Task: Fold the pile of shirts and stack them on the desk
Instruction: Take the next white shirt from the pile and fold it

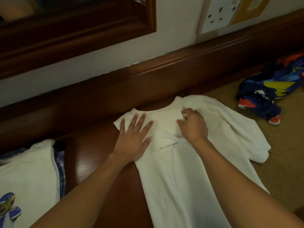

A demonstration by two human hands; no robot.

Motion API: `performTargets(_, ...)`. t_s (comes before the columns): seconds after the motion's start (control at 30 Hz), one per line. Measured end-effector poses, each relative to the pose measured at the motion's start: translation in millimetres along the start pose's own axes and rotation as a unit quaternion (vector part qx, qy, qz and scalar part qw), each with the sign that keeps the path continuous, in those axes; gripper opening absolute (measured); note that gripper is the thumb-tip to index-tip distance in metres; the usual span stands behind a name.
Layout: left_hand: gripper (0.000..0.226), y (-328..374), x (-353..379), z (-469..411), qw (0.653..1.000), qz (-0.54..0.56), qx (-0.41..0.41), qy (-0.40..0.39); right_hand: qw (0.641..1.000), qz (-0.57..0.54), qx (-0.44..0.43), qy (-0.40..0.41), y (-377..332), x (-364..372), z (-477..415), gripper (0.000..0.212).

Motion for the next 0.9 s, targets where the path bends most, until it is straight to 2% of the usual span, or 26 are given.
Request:
performTargets(0.07,0.06,3.6,4.6,-3.6,0.999,0.008,-0.022,-0.034,0.999,0.027,-0.015,-0.028,12.4,-2.2,9.9,0.041)
performTargets(0.13,0.057,10.5,0.7,-6.4,0.999,0.026,-0.032,-0.01,0.999,-0.01,-0.039,-0.028,28.6,-6.0,22.3,0.037)
performTargets(0.2,0.057,23.2,-7.8,-9.6,0.999,0.036,0.003,0.013,0.997,-0.047,-0.061,0.013,47.4,-16.4,37.0,0.033)
performTargets(0.27,0.056,35.9,-11.1,-14.4,0.998,0.017,0.061,-0.005,0.994,-0.065,-0.061,0.06,71.0,-31.4,55.2,0.028)
performTargets(0.33,0.054,44.6,-10.0,-20.0,0.995,-0.014,0.084,-0.046,0.992,-0.08,-0.041,0.089,99.0,-47.5,78.9,0.024)
performTargets(0.4,0.053,50.2,-14.1,-25.3,0.995,-0.005,0.066,-0.068,0.99,-0.09,-0.007,0.105,133.5,-61.7,107.5,0.021)
performTargets(0.53,0.046,74.6,-38.4,-29.9,0.998,-0.006,0.045,-0.05,0.987,-0.083,0.114,0.074,206.9,-75.1,174.5,0.024)
performTargets(0.63,0.039,106.1,-57.9,-34.5,0.995,-0.001,0.095,-0.006,0.974,-0.098,0.201,0.032,244.8,-76.4,224.3,0.028)
performTargets(0.9,0.03,224.8,-98.9,-60.1,0.959,0.003,0.282,-0.007,0.965,-0.157,0.209,0.029,288.0,-57.2,277.0,0.032)
Point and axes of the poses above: each hand's wrist, its own z-axis away from the middle knuckle, its own x-axis out of the palm, y = z × x, the point moved 2 cm from there along -z, towards the middle knuckle, and after that the axes turned 14 degrees about -y, right-handed, at the moved point
